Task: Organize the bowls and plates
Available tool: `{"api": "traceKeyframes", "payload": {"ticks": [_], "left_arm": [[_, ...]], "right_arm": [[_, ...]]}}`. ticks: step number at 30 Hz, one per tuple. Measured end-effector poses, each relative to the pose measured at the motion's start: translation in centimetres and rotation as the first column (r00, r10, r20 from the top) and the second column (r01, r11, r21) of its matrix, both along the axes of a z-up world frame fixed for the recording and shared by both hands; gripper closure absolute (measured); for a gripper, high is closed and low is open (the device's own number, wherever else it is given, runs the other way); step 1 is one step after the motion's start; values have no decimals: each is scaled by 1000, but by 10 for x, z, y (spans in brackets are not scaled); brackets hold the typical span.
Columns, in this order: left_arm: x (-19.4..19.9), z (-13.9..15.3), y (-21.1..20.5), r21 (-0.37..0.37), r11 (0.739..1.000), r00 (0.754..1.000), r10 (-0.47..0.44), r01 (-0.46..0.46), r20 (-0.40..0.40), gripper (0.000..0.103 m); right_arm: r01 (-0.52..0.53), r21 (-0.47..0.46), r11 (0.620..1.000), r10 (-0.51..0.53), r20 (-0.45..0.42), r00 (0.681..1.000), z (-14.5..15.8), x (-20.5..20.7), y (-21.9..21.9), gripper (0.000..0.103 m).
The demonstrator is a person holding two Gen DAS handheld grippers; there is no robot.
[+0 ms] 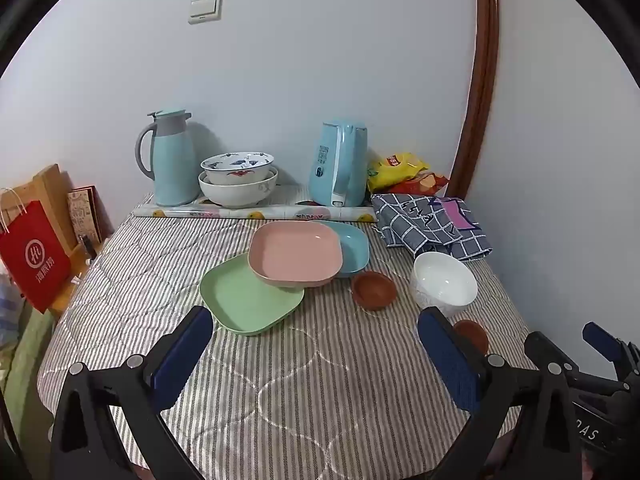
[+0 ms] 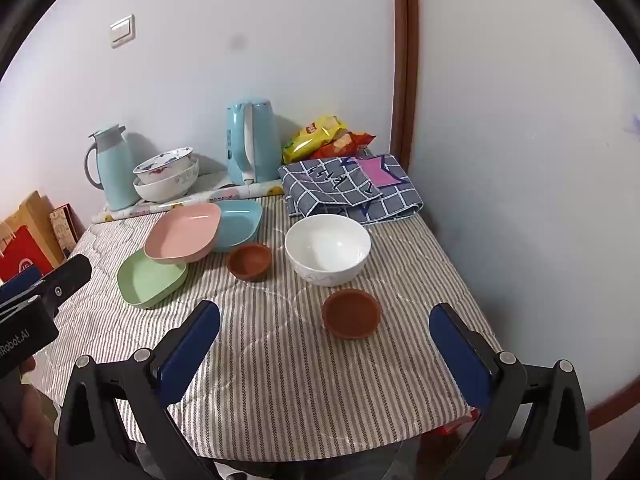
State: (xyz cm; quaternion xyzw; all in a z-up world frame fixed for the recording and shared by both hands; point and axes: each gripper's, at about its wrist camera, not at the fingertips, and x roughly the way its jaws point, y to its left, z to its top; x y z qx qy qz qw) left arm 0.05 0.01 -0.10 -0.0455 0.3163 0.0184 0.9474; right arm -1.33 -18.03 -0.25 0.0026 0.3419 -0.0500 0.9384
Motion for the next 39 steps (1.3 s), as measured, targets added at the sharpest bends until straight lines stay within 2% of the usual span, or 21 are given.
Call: {"api": "traceKeyframes", "payload": {"ticks": [4,12,39], "left_arm": [[9,2,-11,25,1000,1000,1,-1,-26,0],[-3,4,-6,7,1000,1000,-2,2,13,0],[-5,6,-4,11,1000,1000,-1,1,19,0]], "right_arm": [[1,5,1000,-1,3,1000,2,-1,-1,0],[6,10,1000,-6,3,1000,7,-2,-4,0],[17,19,1000,-17,17,1000,11,-7,-2,0]]}}
